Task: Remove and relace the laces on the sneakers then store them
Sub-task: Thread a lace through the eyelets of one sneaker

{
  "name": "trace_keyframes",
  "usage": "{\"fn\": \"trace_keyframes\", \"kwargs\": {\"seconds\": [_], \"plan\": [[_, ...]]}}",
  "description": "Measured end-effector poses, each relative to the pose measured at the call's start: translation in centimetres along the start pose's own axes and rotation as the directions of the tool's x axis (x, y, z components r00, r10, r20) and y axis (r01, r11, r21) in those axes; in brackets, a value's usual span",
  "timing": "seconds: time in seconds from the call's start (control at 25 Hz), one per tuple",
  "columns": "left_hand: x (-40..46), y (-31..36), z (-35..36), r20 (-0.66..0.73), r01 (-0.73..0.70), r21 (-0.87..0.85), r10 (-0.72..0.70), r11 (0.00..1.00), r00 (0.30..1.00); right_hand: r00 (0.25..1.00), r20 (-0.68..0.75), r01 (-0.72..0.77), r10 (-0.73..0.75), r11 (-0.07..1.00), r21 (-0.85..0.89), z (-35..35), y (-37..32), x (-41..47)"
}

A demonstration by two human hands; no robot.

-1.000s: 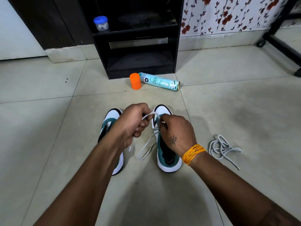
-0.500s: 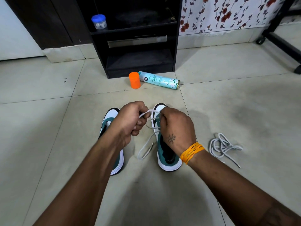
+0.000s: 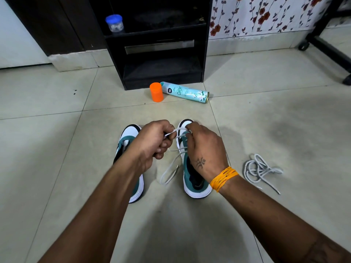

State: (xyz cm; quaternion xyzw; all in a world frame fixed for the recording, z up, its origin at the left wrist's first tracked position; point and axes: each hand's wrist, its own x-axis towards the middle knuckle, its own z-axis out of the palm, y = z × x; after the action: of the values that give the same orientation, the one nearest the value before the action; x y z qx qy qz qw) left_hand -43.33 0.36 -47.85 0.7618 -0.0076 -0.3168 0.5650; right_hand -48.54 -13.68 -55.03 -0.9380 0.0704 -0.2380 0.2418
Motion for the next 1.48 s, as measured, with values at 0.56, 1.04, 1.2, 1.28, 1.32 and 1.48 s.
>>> {"fn": "trace_keyframes", "kwargs": {"seconds": [0.56, 1.04, 1.2, 1.28, 1.32, 1.48], "plan": [[1.1, -1.8, -0.3, -0.020, -0.290, -0.068, 0.289, 0.955, 0.957, 0.993, -0.096, -0.043, 0.068, 0.971, 0.234, 0.6, -0.2, -0.8], [3.4, -4.0, 1.7, -0.144, -0.466, 0.232, 0.504, 0.854, 0.851, 0.917, -0.025, -0.364, 0.398, 0.861, 0.355, -0.3, 1.8, -3.2], [3.6, -4.7, 3.3, -0.160, -0.437, 0.448, 0.550, 0.780, 0.820, 0.858, 0.071, -0.509, 0.508, 0.827, 0.238, -0.8, 3.4, -4.3], [3.4, -5.3, 4.5, -0.146, -0.429, 0.576, 0.604, 0.696, 0.783, 0.879, 0.112, -0.477, 0.464, 0.857, 0.197, -0.4, 3.6, -4.7], [3.3, -5.6, 5.1, -0.121, -0.416, 0.655, 0.632, 0.630, 0.766, 0.895, 0.123, -0.445, 0.430, 0.880, 0.167, 0.0, 3.8, -4.9], [3.0, -7.3, 7.1, -0.033, -0.370, 0.817, 0.677, 0.442, 0.735, 0.941, 0.092, -0.333, 0.326, 0.941, 0.066, 1.4, 4.4, -5.0]]}}
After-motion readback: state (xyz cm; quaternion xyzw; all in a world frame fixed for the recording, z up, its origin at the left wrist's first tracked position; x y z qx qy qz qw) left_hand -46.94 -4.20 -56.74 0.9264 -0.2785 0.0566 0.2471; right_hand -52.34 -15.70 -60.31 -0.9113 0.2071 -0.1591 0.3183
